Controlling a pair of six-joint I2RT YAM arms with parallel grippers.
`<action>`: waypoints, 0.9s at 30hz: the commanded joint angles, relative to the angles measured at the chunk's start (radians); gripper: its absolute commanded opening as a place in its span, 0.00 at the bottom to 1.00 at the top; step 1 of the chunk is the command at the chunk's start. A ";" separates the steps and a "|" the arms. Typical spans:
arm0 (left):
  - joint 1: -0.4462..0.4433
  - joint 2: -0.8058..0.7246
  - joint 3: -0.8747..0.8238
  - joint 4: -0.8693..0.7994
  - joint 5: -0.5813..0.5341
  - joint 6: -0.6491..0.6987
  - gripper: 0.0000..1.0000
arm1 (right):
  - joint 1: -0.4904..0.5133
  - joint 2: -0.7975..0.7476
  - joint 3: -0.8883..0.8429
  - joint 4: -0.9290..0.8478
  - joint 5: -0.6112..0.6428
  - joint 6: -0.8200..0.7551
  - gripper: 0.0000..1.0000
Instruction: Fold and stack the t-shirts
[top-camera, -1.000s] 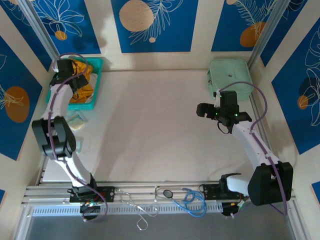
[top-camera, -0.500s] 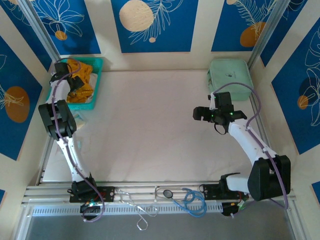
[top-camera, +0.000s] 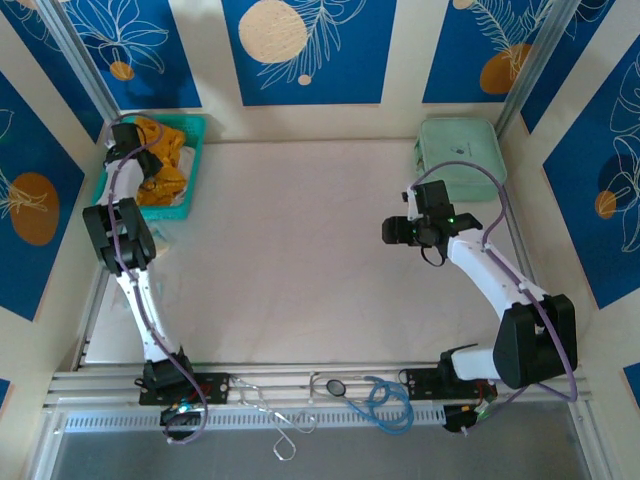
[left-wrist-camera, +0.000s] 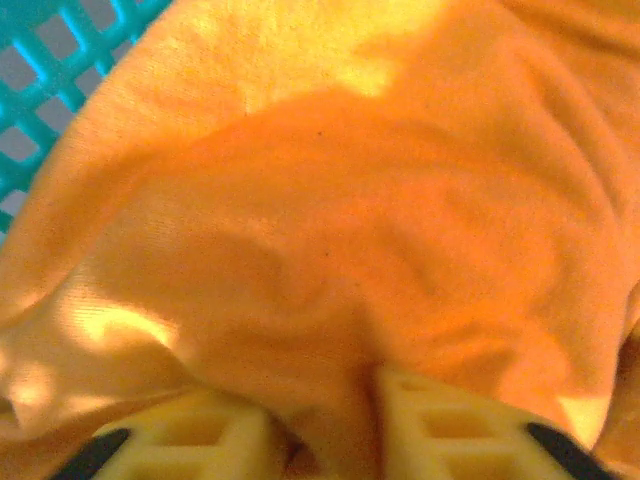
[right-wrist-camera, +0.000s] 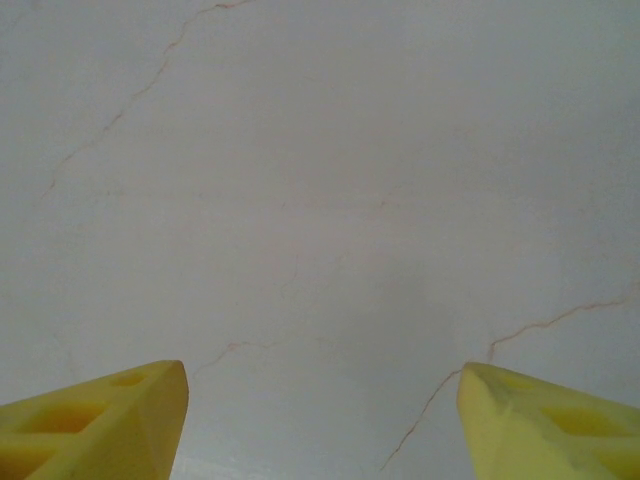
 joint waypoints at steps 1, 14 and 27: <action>0.006 0.015 0.021 -0.001 0.081 -0.017 0.10 | 0.011 -0.044 0.023 -0.038 0.014 0.000 0.71; -0.079 -0.379 -0.299 0.144 0.144 -0.089 0.00 | 0.005 -0.327 0.009 -0.085 0.004 0.044 0.70; -0.315 -0.807 -0.433 -0.035 0.161 -0.013 0.00 | -0.031 -0.526 -0.013 -0.155 0.007 0.070 0.71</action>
